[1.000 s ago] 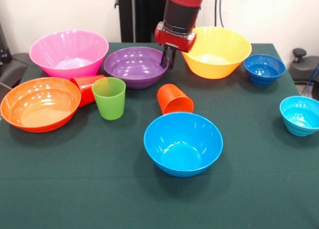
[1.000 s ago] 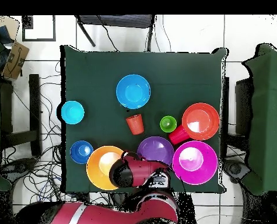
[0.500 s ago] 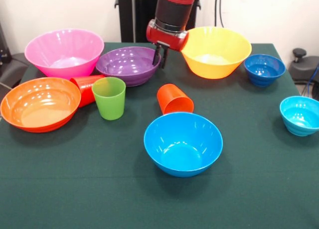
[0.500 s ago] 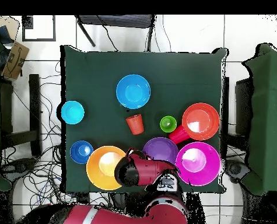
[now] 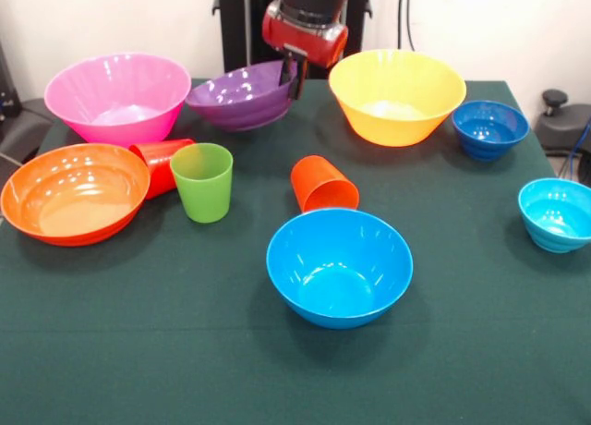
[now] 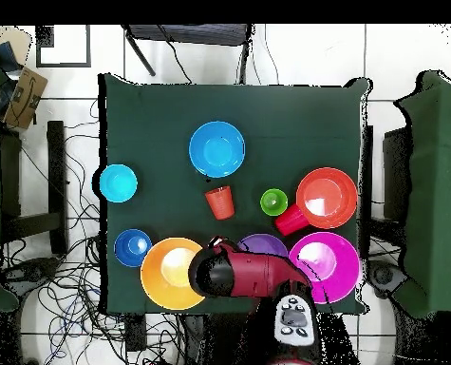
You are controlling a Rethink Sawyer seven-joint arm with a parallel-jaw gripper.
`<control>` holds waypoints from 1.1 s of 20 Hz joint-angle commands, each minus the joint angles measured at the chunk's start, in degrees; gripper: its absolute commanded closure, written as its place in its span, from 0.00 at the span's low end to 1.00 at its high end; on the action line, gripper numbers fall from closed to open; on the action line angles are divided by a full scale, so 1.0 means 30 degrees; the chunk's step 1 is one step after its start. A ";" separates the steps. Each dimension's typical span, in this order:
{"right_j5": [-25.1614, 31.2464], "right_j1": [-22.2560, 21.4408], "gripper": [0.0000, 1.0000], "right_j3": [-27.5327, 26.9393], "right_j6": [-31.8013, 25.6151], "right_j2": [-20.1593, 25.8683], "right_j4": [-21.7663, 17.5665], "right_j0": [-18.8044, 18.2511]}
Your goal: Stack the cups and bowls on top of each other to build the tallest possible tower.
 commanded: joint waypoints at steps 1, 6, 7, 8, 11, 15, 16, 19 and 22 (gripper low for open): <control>0.4723 -0.3090 1.00 0.0580 -0.1262 0.4512 0.1262 -0.1255; 0.7330 -0.4415 1.00 -0.0632 -0.1124 0.5042 0.1995 -0.0866; 0.7994 -0.4640 1.00 -0.1170 -0.0957 0.4847 0.2031 -0.0548; 0.8529 -0.4793 1.00 -0.1689 -0.0883 0.4700 0.1955 -0.0278; 0.9294 -0.4881 1.00 -0.3108 -0.1146 0.4639 0.1432 0.0160; 1.0463 -0.4628 1.00 -0.5211 -0.2425 0.5152 0.0618 0.0195; 1.0796 -0.4582 1.00 -0.5621 -0.2841 0.5330 0.0444 0.0119; 1.1472 -0.4445 1.00 -0.6099 -0.3976 0.6122 0.0458 -0.0482; 1.1287 -0.4019 1.00 -0.6316 -0.4035 0.6532 0.0402 -0.0797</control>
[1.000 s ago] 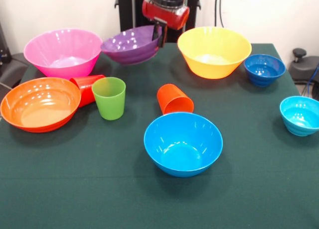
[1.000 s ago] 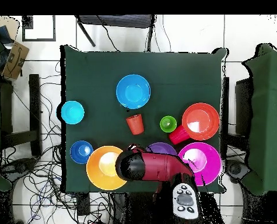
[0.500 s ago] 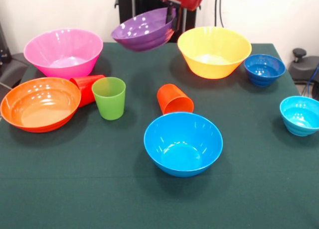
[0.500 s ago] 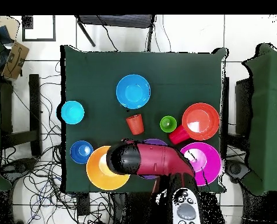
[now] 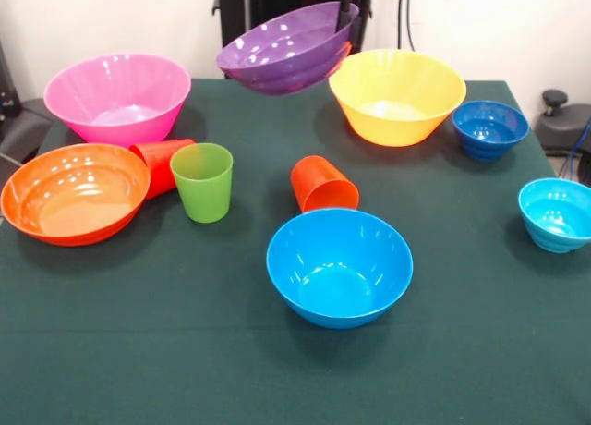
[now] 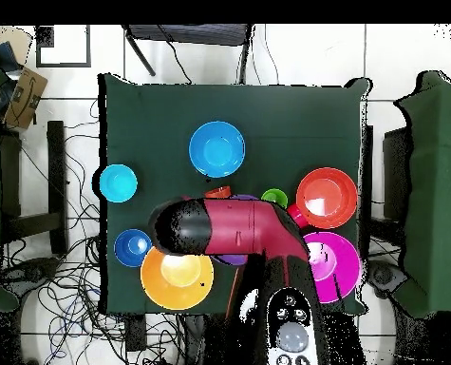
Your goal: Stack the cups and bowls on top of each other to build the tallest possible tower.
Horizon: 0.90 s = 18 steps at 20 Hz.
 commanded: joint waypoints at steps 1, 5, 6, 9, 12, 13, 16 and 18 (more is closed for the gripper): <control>0.1891 0.0758 1.00 -0.2737 -0.3957 0.3107 -0.0740 -0.0680; 0.1466 0.1759 1.00 -0.3588 -0.3683 0.3428 -0.1245 -0.0792; 0.1333 0.2009 1.00 -0.3924 -0.3638 0.3417 -0.1470 -0.0770; 0.1348 0.2793 1.00 -0.4968 -0.3802 0.3355 -0.2077 -0.0754; 0.1274 0.3524 1.00 -0.5750 -0.3903 0.3228 -0.2611 -0.0748; 0.0998 0.3839 1.00 -0.5900 -0.3828 0.3223 -0.2753 -0.0784; 0.0363 0.4693 1.00 -0.6259 -0.3539 0.3150 -0.3172 -0.0896; -0.0099 0.5179 1.00 -0.6497 -0.3373 0.3106 -0.3455 -0.0972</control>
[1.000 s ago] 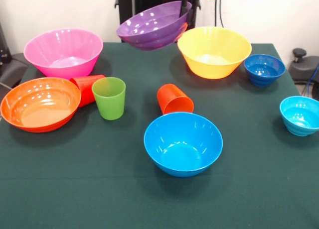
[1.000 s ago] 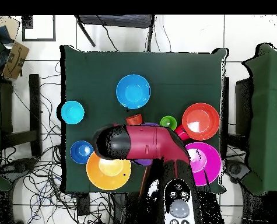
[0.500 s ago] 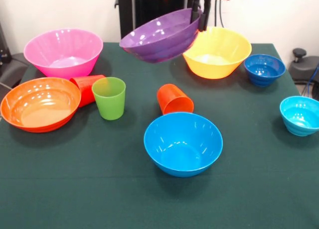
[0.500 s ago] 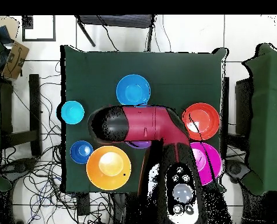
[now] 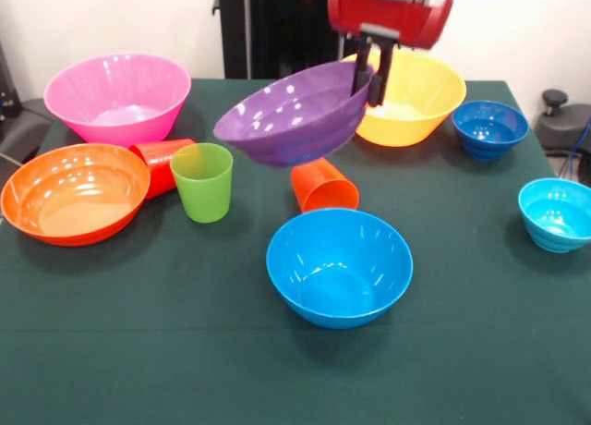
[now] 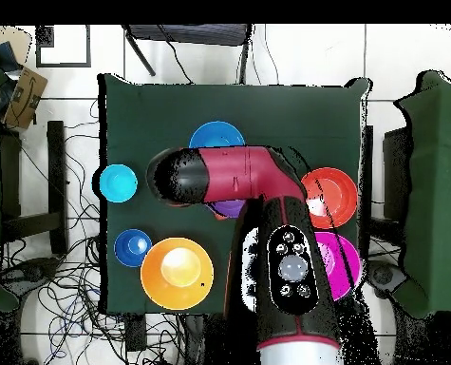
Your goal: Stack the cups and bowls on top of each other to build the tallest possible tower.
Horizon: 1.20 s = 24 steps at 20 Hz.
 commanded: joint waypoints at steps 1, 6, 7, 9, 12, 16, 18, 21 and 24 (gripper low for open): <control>-0.0588 0.2571 1.00 -0.1858 -0.3240 0.1446 -0.2258 -0.0488; -0.0756 0.4142 1.00 -0.3788 -0.2635 0.1356 -0.2685 -0.0250; -0.0660 0.4357 1.00 -0.4120 -0.2559 0.1411 -0.2678 -0.0193; -0.0183 0.4659 1.00 -0.4801 -0.2501 0.1659 -0.2431 -0.0080; 0.0433 0.5174 1.00 -0.5698 -0.2566 0.2102 -0.1974 0.0044; 0.0294 0.5493 1.00 -0.6138 -0.2216 0.2137 -0.1794 0.0288; 0.0314 0.5595 1.00 -0.6251 -0.2135 0.2109 -0.1795 0.0381; 0.0312 0.5729 1.00 -0.6353 -0.2014 0.1994 -0.1836 0.0523; 0.0554 0.6001 1.00 -0.6566 -0.1810 0.1756 -0.1901 0.0751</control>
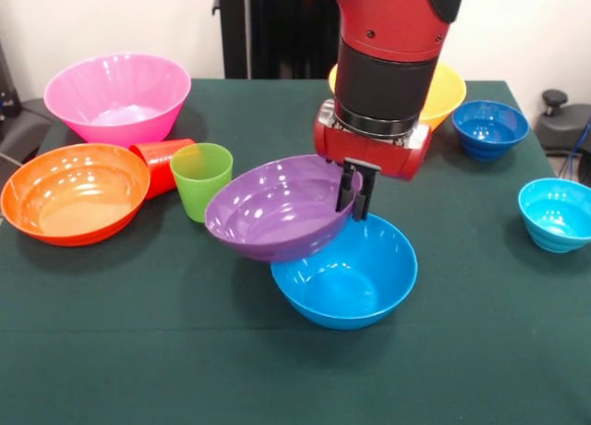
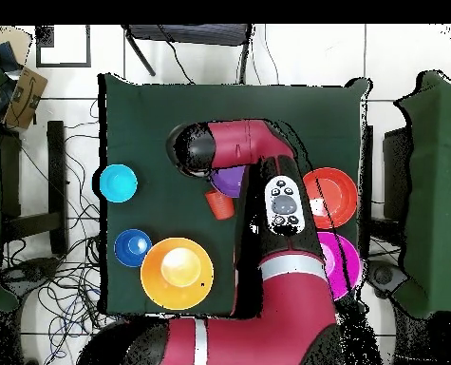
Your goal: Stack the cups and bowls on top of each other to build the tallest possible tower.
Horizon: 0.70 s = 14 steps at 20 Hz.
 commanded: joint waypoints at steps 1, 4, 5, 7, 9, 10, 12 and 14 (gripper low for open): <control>0.0658 0.0816 1.00 -0.1655 -0.1750 0.1384 -0.0749 0.0767; 0.0753 0.0908 1.00 -0.1597 -0.1660 0.1267 -0.0744 0.0859; 0.0648 0.0932 1.00 -0.1558 -0.1658 0.1267 -0.0748 0.0864; 0.0479 0.0892 1.00 -0.1397 -0.1629 0.1255 -0.0736 0.0897; 0.0526 0.0952 1.00 -0.1413 -0.1648 0.1281 -0.0701 0.0998; 0.0630 0.0986 1.00 -0.1481 -0.1639 0.1213 -0.0757 0.1118; 0.0969 0.1045 1.00 -0.1631 -0.1624 0.1039 -0.0870 0.1380; 0.1420 0.1093 1.00 -0.1858 -0.1430 0.0727 -0.0994 0.1748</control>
